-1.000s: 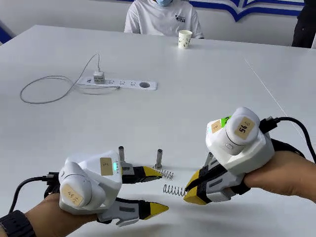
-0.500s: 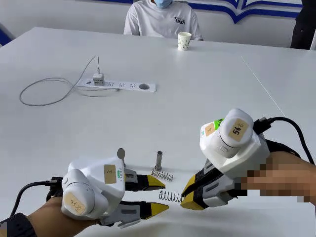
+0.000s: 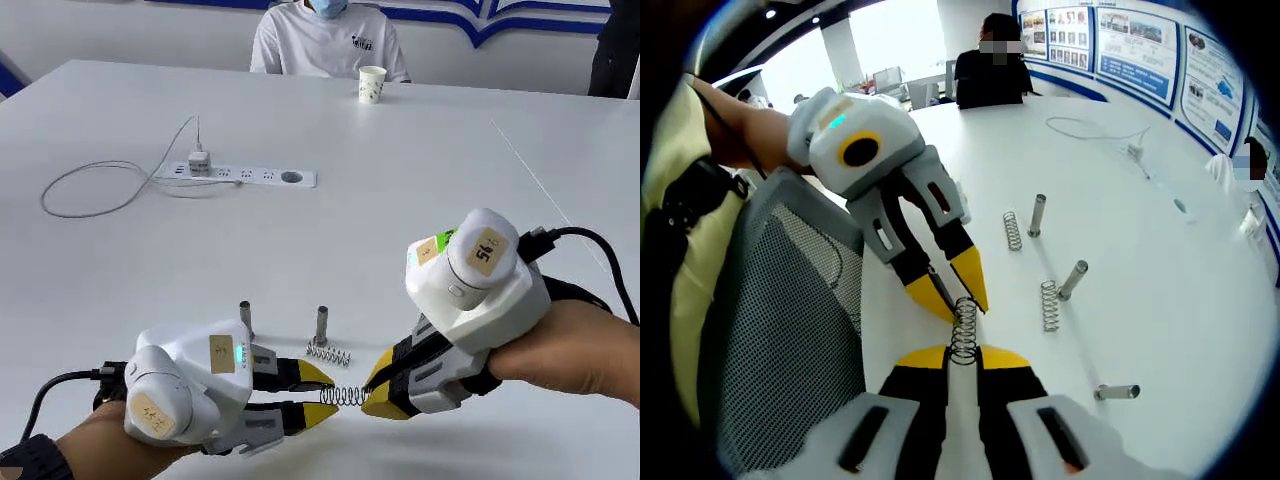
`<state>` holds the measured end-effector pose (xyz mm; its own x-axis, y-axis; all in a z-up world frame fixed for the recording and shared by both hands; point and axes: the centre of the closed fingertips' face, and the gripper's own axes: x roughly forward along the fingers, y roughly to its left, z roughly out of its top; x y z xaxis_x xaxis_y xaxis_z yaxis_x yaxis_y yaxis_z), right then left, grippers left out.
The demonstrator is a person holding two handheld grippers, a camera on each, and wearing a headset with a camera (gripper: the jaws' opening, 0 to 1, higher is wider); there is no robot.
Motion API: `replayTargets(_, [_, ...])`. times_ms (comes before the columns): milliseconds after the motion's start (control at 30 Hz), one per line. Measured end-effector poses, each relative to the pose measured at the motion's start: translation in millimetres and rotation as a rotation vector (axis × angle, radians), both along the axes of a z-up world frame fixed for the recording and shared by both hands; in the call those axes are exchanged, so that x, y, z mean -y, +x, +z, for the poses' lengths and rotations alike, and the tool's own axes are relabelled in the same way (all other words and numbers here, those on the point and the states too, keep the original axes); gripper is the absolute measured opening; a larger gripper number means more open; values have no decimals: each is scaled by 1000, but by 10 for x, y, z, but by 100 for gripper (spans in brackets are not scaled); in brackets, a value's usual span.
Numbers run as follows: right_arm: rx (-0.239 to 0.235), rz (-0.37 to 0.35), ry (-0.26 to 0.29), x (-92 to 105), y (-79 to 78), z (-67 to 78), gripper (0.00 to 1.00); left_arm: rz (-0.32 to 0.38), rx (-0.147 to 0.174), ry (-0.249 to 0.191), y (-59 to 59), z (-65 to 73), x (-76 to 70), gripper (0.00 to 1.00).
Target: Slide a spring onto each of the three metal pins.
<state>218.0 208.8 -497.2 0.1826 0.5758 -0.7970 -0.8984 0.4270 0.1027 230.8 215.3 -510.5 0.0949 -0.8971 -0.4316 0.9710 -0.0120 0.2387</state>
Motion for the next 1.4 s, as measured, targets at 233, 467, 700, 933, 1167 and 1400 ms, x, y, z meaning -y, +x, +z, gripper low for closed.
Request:
replayTargets(233, [42,1,21,-49,42,102,11,17,-34,-13,11,8,-1,11])
replayTargets(467, [88,12,30,-114,74,187,11,26,-75,-30,3,16,4,11])
replayTargets(700, [122,37,3,-156,79,226,12,39,-129,-52,6,34,9,10])
replayTargets(933, [140,53,-26,-156,97,213,12,42,-163,-59,-11,28,16,10])
replayTargets(1167, [139,57,-36,-155,98,210,12,42,-172,-61,-10,23,23,10])
replayTargets(1400, [138,60,-42,-156,99,219,11,36,-145,-66,1,32,32,11])
